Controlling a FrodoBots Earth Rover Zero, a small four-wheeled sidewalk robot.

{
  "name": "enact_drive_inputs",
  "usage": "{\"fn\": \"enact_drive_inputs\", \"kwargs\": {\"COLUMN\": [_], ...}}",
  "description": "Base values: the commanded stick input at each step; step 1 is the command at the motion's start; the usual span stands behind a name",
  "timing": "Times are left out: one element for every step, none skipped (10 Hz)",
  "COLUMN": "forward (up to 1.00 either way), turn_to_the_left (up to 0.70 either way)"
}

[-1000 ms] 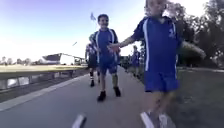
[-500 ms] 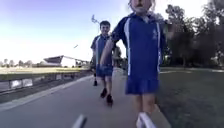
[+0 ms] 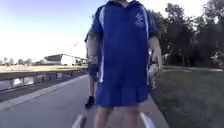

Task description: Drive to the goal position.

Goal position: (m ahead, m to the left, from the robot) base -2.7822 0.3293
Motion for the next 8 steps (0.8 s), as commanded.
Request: {"fn": "enact_drive_inputs", "kwargs": {"forward": [-0.04, -0.18, -0.5, -0.77, -0.46, 0.0, 0.0, 0.0], "turn_to_the_left": [0.0, 0.0, 0.0, 0.0, 0.0, 0.0, 0.0, 0.0]}}
